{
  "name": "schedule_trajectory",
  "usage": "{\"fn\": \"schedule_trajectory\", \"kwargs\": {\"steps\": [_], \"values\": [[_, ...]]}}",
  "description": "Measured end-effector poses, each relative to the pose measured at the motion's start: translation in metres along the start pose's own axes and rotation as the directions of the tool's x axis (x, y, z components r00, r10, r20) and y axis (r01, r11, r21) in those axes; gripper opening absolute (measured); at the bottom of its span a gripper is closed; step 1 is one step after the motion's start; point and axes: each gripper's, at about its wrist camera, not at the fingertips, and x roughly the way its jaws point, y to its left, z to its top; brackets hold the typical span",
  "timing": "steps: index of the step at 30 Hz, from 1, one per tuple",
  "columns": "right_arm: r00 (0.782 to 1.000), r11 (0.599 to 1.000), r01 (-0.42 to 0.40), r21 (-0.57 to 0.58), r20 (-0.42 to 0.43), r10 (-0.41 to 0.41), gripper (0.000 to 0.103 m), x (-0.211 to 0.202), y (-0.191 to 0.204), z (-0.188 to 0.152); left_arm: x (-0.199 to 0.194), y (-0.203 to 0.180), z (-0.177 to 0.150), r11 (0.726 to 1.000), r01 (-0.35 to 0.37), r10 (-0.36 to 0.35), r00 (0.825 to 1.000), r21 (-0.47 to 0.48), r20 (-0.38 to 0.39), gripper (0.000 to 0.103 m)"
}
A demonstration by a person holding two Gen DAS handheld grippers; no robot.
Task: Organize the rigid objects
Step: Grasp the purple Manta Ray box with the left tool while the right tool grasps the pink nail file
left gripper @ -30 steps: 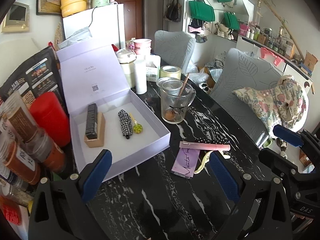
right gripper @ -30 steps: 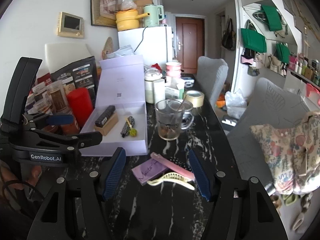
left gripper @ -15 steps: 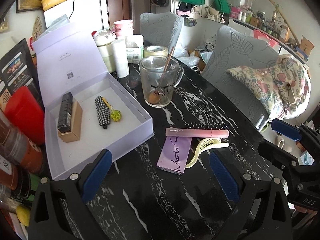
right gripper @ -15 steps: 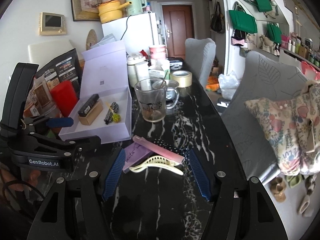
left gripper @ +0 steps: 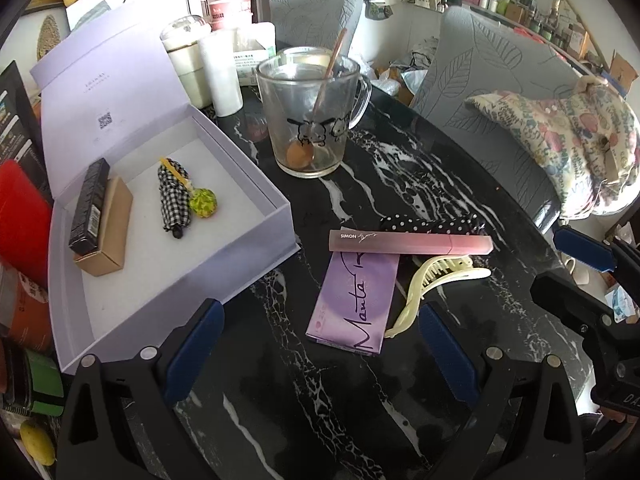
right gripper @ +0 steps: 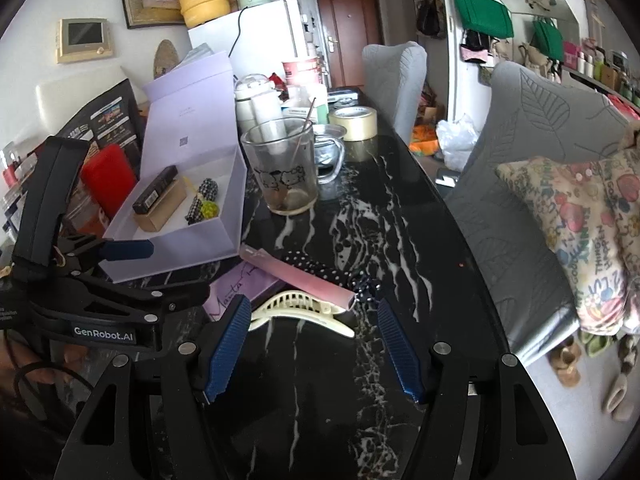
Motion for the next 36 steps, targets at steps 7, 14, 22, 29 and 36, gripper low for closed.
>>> {"fn": "schedule_trajectory", "kwargs": {"steps": [7,14,22,29,36], "values": [[0.999,1.000,-0.009,0.020,-0.035,0.010,0.067,0.017,-0.009,-0.001,0.026,0.000,0.004,1.000,0.008,-0.007,0.999,0.016,-0.037,0.100],[0.998,0.999,-0.034,0.013,-0.044,0.035,0.067,0.028,-0.011,0.003,0.048,0.000,0.007,0.999,0.027,-0.025,0.997,0.024,-0.067,0.090],[0.996,0.998,-0.063,0.000,-0.061,0.063,0.063,0.042,-0.013,0.007,0.056,-0.009,0.005,0.995,0.091,-0.088,0.994,0.043,-0.070,0.057],[0.992,0.992,-0.099,-0.074,-0.088,0.092,0.056,0.057,-0.005,0.018,0.051,-0.013,-0.001,0.992,0.106,-0.101,0.993,0.063,-0.068,0.052],[0.989,0.979,-0.101,-0.177,-0.126,0.079,0.042,0.080,0.007,0.021,0.044,-0.007,-0.014,0.995,0.087,-0.083,0.994,0.045,-0.070,0.052]]}}
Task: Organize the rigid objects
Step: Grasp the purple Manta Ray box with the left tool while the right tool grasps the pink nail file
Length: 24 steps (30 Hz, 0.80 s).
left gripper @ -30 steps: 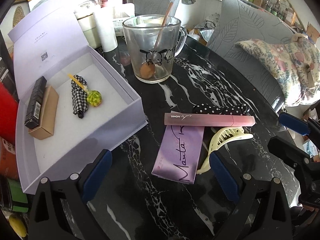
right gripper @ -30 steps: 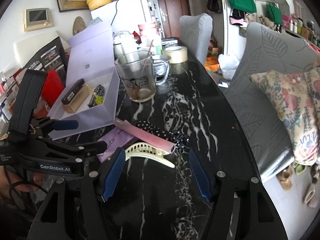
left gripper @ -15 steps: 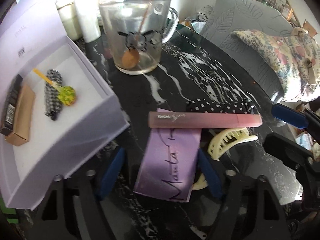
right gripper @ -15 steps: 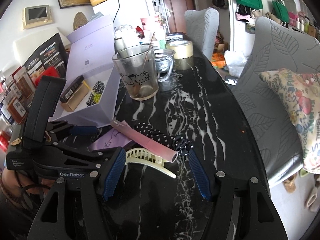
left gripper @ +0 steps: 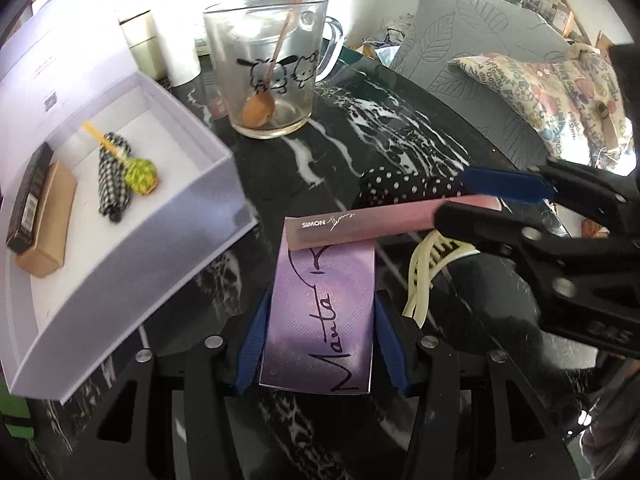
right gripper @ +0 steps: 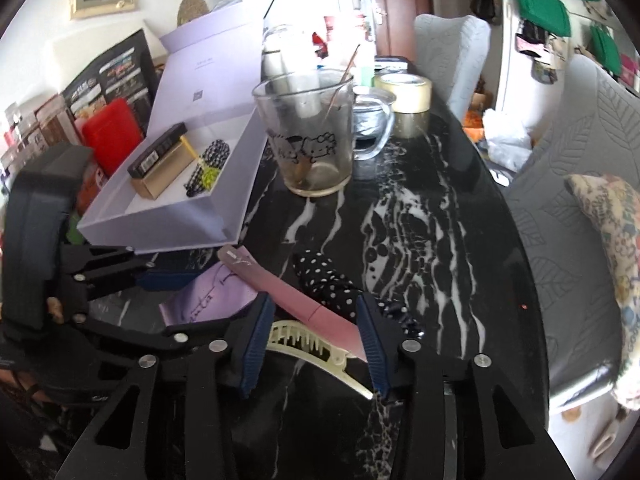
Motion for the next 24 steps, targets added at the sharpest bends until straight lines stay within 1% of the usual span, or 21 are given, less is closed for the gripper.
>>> {"fn": "schedule_trajectory", "kwargs": {"steps": [2,5,9,10,11,13,16,21,24], "values": [[1.000,0.998,0.008,-0.057,-0.011,-0.009,0.042,0.004,0.005,0.001,-0.003,0.003,-0.004,1.000,-0.006,0.006,1.000,-0.009,0.000,0.052],[1.000,0.991,-0.004,-0.136,-0.029,0.000,0.042,0.011,0.012,0.003,-0.005,0.006,-0.007,1.000,-0.011,0.011,1.000,-0.021,0.000,0.052],[0.997,0.980,-0.016,-0.197,-0.077,0.001,0.042,0.019,0.016,0.004,-0.007,0.009,-0.011,0.999,-0.016,0.016,1.000,-0.031,0.000,0.052],[0.995,0.977,-0.023,-0.211,-0.096,0.002,0.040,0.020,0.017,0.003,-0.008,0.010,-0.012,0.999,-0.017,0.017,1.000,-0.033,0.000,0.052],[0.994,0.975,-0.028,-0.222,-0.108,0.004,0.034,0.020,0.019,0.002,-0.008,0.011,-0.013,0.999,-0.018,0.018,1.000,-0.038,0.000,0.052],[0.992,0.971,-0.043,-0.235,-0.127,0.013,0.026,0.021,0.022,-0.001,-0.010,0.014,-0.016,0.999,-0.020,0.020,1.000,-0.047,0.001,0.052],[0.992,0.970,-0.049,-0.239,-0.127,0.019,0.018,0.019,0.025,-0.005,-0.012,0.015,-0.020,0.998,-0.024,0.024,1.000,-0.054,0.003,0.052],[0.993,0.969,-0.005,-0.247,-0.114,-0.024,0.017,0.022,0.031,-0.004,-0.016,0.019,-0.027,0.997,-0.031,0.032,0.999,-0.069,0.003,0.052],[0.993,0.962,0.015,-0.274,-0.111,-0.047,0.018,0.024,0.035,-0.002,-0.019,0.022,-0.031,0.996,-0.036,0.036,0.999,-0.083,0.002,0.052]]}}
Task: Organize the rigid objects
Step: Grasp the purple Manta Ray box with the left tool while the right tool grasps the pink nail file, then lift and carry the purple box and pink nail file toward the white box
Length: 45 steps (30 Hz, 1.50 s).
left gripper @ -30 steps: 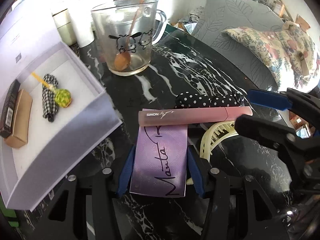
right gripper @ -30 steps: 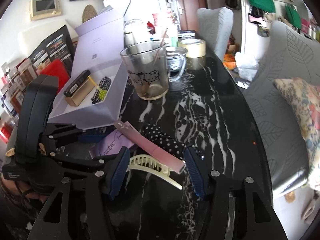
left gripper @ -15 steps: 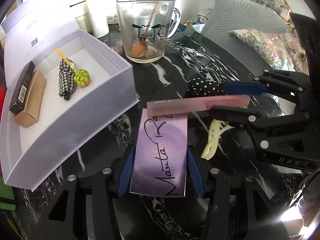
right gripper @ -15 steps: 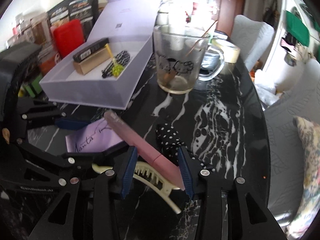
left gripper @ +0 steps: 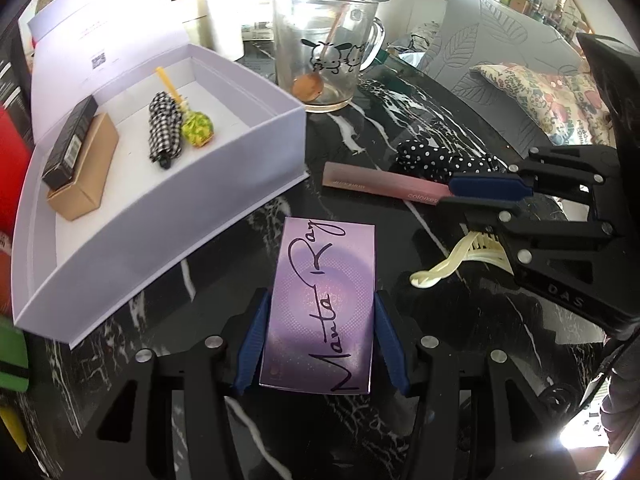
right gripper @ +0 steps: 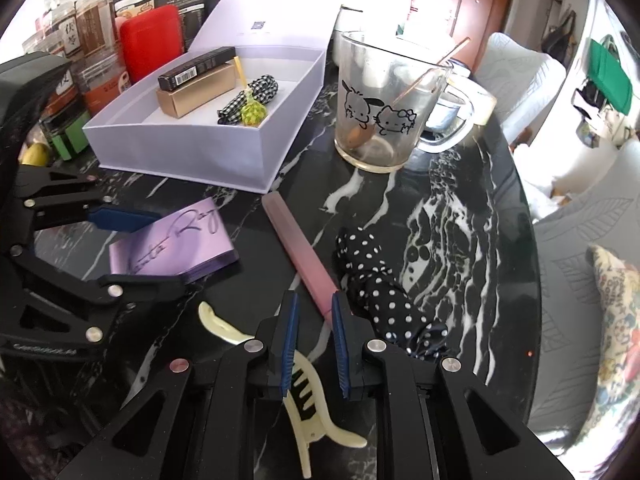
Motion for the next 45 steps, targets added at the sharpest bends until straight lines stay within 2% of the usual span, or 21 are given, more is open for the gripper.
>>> {"fn": "schedule_trajectory", "kwargs": {"steps": [3,5,7,18,21,22,23,25,28,34,45], "values": [[1.000,0.999,0.023,-0.029,-0.009,-0.024,0.022,0.004,0.003,0.004,-0.005,0.007,-0.008,1.000,-0.007,0.007,1.000,-0.017,0.001,0.052],[1.000,0.999,0.023,-0.037,-0.020,-0.024,0.031,0.006,0.003,0.007,-0.007,0.011,-0.011,0.999,-0.010,0.010,1.000,-0.031,0.001,0.051],[0.999,0.998,0.033,-0.051,-0.036,-0.035,0.034,0.009,0.003,0.011,-0.009,0.014,-0.013,0.999,-0.015,0.015,1.000,-0.045,0.000,0.052],[0.993,0.993,0.053,-0.103,-0.096,-0.063,0.037,0.023,0.000,0.023,-0.018,0.031,-0.026,0.996,-0.004,0.004,1.000,-0.093,0.003,0.052],[0.994,0.997,0.028,-0.075,-0.099,-0.036,0.037,0.026,-0.004,0.023,-0.018,0.032,-0.026,0.995,-0.003,0.004,1.000,-0.099,0.005,0.052],[0.995,0.997,0.023,-0.070,-0.096,-0.030,0.035,0.027,-0.005,0.024,-0.018,0.032,-0.026,0.995,-0.003,0.003,1.000,-0.100,0.005,0.052],[0.996,0.997,0.033,-0.068,-0.086,-0.039,0.024,0.027,-0.005,0.024,-0.018,0.032,-0.026,0.995,-0.004,0.004,1.000,-0.101,0.006,0.052],[0.997,0.997,0.031,-0.072,-0.068,-0.036,0.023,0.026,-0.005,0.021,-0.017,0.032,-0.026,0.995,-0.007,0.007,1.000,-0.101,0.006,0.051],[0.998,0.998,-0.011,-0.057,-0.064,0.007,0.013,0.021,-0.004,0.020,-0.020,0.034,-0.028,0.994,-0.006,0.006,1.000,-0.110,0.003,0.052],[0.999,0.999,-0.015,-0.034,-0.041,0.013,0.013,0.009,0.004,0.018,-0.030,0.041,-0.032,0.991,-0.006,0.008,1.000,-0.131,0.014,0.052],[0.997,1.000,-0.025,0.019,0.075,0.023,0.013,-0.039,0.017,0.011,-0.058,0.048,-0.044,0.989,-0.020,0.028,0.998,-0.149,0.048,0.052]]}}
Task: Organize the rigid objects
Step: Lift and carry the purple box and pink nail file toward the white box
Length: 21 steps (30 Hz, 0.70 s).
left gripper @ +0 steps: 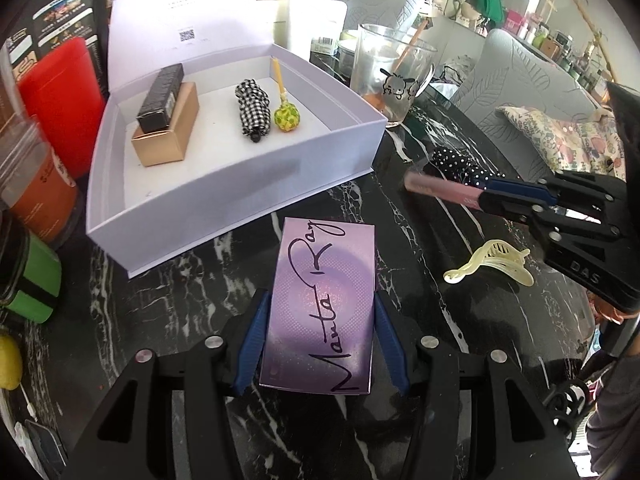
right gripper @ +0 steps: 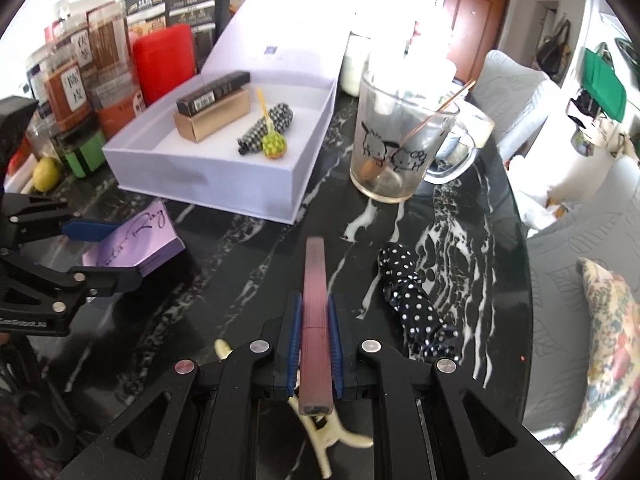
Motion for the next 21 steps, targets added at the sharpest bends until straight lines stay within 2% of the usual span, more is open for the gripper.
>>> {"fn": "schedule_trajectory", "kwargs": {"steps": [13,18,21], "values": [[0.997,0.997,-0.061,0.051,0.049,0.058,0.013,-0.021,0.058,-0.022,-0.011,0.018,-0.016,0.999,-0.024,0.024,1.000,-0.049,-0.001,0.052],[0.999,0.998,-0.045,0.034,0.022,0.044,0.013,-0.010,0.082,-0.029,-0.013,0.026,-0.021,0.997,-0.037,0.036,0.999,-0.064,-0.006,0.052],[0.998,0.997,-0.067,0.040,0.002,0.067,0.013,-0.005,0.088,-0.035,-0.013,0.029,-0.025,0.997,-0.038,0.038,0.999,-0.070,-0.012,0.052]]}}
